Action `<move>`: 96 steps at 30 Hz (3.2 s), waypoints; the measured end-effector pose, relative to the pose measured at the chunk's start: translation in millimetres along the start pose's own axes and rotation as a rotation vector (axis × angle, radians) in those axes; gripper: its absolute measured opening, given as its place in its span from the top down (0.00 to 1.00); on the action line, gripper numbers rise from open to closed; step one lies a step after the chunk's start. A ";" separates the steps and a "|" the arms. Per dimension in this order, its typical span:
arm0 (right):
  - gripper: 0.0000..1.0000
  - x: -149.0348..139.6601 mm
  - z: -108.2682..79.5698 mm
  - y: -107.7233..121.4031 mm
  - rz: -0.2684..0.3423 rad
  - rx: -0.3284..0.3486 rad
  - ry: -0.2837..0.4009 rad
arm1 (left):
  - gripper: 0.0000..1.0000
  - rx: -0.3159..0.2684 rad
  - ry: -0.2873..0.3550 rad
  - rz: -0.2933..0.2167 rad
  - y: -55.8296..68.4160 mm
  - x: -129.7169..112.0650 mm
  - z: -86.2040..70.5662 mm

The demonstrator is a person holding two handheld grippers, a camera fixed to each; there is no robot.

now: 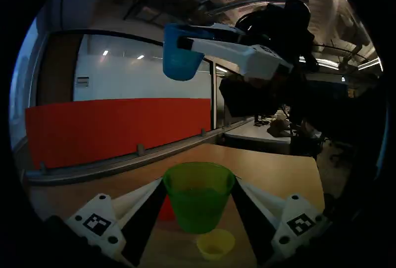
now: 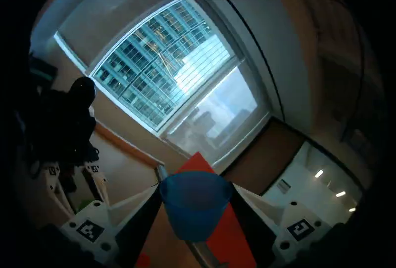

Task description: Pour water

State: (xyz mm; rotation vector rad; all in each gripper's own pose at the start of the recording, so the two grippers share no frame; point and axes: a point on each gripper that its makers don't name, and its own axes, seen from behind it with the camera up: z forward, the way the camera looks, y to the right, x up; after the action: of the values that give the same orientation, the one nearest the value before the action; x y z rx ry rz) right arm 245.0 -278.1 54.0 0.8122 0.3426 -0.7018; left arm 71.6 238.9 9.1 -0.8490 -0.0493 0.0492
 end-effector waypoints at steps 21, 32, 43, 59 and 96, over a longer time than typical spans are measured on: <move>0.07 13.3 -3.3 -14.7 0.624 0.102 0.014 | 0.12 0.006 0.001 0.011 -1.5 4.4 -1.4; 0.07 -13.5 -20.8 -13.5 0.653 0.082 -0.023 | 0.13 0.043 -0.002 0.007 -15.8 2.9 -7.8; 0.07 -50.0 -57.5 -4.6 0.662 0.033 -0.066 | 0.13 0.084 -0.015 0.002 -32.9 -3.0 -15.0; 0.06 -84.8 -98.5 5.4 0.656 -0.017 -0.094 | 0.13 0.113 -0.043 -0.015 -45.2 -11.2 -17.1; 0.05 -207.2 -123.5 -80.9 0.648 0.136 -0.357 | 0.12 0.114 -0.278 -0.016 -73.9 -83.8 -10.9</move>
State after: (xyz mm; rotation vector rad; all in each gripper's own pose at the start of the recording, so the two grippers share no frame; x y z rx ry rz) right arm 36.7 -132.7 39.7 0.8450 -0.2911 -0.2480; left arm -9.5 176.6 55.4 -0.7232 -0.3110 0.1537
